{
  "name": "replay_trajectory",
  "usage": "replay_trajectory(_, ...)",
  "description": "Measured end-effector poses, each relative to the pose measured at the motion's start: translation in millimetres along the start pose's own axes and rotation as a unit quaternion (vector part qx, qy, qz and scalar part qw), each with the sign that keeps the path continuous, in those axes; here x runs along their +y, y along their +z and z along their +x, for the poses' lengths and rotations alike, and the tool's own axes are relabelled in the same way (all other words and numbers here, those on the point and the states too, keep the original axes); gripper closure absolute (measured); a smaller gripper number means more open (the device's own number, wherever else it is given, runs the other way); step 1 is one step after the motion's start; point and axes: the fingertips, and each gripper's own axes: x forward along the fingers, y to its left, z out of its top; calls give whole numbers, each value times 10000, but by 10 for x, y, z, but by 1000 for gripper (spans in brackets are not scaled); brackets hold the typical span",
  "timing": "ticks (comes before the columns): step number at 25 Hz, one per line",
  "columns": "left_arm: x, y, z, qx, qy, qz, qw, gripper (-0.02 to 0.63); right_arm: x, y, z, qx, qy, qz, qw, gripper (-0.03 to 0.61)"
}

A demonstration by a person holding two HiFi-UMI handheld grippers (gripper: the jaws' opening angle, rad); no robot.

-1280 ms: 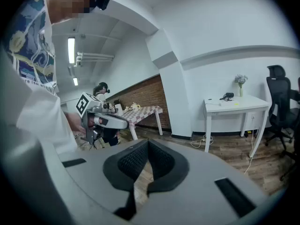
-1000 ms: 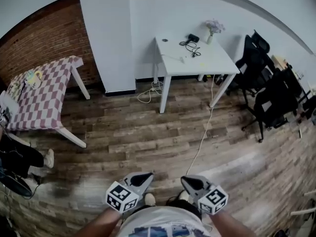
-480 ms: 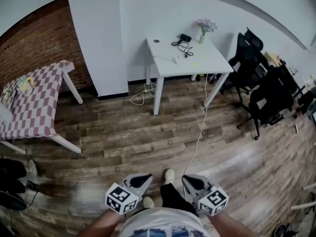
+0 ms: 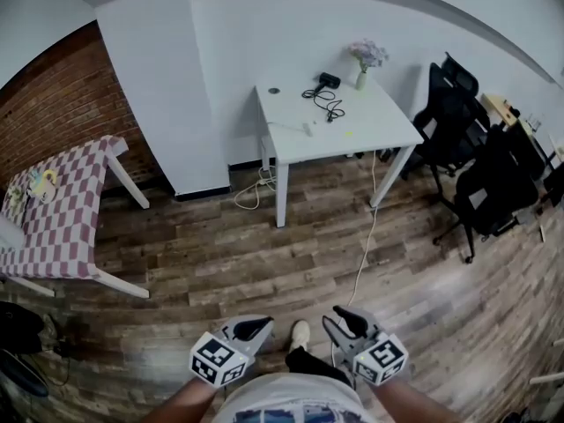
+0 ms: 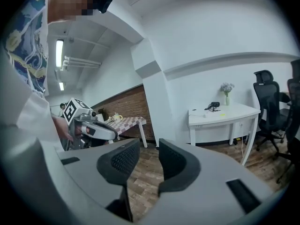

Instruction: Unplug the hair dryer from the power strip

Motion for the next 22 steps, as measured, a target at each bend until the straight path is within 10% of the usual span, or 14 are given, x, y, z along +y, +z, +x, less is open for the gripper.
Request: replay_trajectory(22, 867, 1149, 2078, 53, -54, 124, 9999, 611, -2177, 458, 574, -63, -173, 289, 9994, 460)
